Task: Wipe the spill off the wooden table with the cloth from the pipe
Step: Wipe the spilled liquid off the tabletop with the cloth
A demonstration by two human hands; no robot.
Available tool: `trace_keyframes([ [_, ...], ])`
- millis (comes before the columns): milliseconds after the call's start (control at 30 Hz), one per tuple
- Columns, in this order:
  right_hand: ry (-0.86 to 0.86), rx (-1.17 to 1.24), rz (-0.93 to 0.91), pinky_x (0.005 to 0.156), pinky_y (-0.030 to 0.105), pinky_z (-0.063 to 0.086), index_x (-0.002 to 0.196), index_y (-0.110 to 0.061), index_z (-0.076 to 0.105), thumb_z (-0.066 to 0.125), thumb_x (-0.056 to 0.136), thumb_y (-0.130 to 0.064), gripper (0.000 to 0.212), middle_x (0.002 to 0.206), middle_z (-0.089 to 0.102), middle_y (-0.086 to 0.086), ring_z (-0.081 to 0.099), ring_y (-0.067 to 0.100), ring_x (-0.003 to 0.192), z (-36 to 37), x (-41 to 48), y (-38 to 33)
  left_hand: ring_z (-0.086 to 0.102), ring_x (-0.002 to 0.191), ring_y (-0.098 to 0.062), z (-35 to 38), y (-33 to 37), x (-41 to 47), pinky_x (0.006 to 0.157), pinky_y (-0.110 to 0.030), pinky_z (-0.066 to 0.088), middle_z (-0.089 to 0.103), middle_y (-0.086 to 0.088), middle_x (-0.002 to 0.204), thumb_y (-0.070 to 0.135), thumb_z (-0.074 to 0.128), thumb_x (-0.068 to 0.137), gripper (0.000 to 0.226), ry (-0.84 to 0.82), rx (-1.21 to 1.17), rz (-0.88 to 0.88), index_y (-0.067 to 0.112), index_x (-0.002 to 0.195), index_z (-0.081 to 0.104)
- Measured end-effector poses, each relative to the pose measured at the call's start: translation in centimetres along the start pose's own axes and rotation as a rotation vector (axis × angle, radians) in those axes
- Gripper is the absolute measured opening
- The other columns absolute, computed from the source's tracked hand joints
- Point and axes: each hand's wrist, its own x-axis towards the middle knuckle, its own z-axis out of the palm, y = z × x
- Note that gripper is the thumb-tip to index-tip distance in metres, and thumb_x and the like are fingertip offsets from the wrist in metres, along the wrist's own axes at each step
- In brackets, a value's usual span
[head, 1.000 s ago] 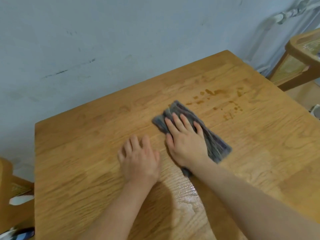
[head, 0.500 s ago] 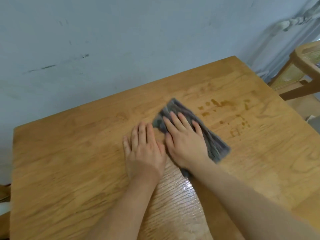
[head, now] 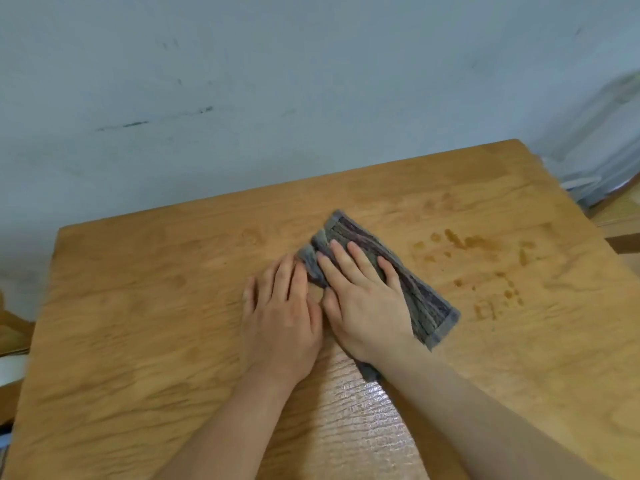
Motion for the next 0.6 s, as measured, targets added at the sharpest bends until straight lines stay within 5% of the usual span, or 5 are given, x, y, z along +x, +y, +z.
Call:
trace_keyframes([
  [200,-0.018,0.003,0.042,0.119,0.050,0.006,0.155,-0.030,0.021,0.024,0.100,-0.039,0.055,0.164,0.013,-0.003,0.006,0.017,0.150,-0.9,13.8,0.8,0.031,0.140,-0.018,0.2,0.0,-0.1,0.116,-0.044,0.022,0.038,0.000,0.151,0.034,0.026,0.096,0.052,0.029,-0.002,-0.016,0.019,0.144,0.037],
  [467,0.023,0.000,-0.067,0.115,0.050,0.021,0.148,-0.028,0.040,0.033,0.097,-0.039,0.053,0.158,0.031,-0.003,0.025,0.018,0.147,0.3,-4.8,0.8,0.034,0.138,-0.020,0.0,-0.2,-0.1,0.113,-0.047,0.026,0.042,-0.003,0.147,0.032,0.033,0.091,0.053,0.034,-0.006,-0.013,0.015,0.139,0.045],
  [600,0.032,0.008,-0.046,0.117,0.051,0.018,0.150,-0.030,0.035,0.030,0.097,-0.040,0.054,0.160,0.027,-0.005,0.020,0.017,0.148,-0.4,2.2,1.1,0.033,0.138,-0.022,0.0,-0.4,0.1,0.114,-0.047,0.025,0.040,-0.004,0.149,0.032,0.027,0.092,0.054,0.028,0.010,-0.007,0.015,0.142,0.042],
])
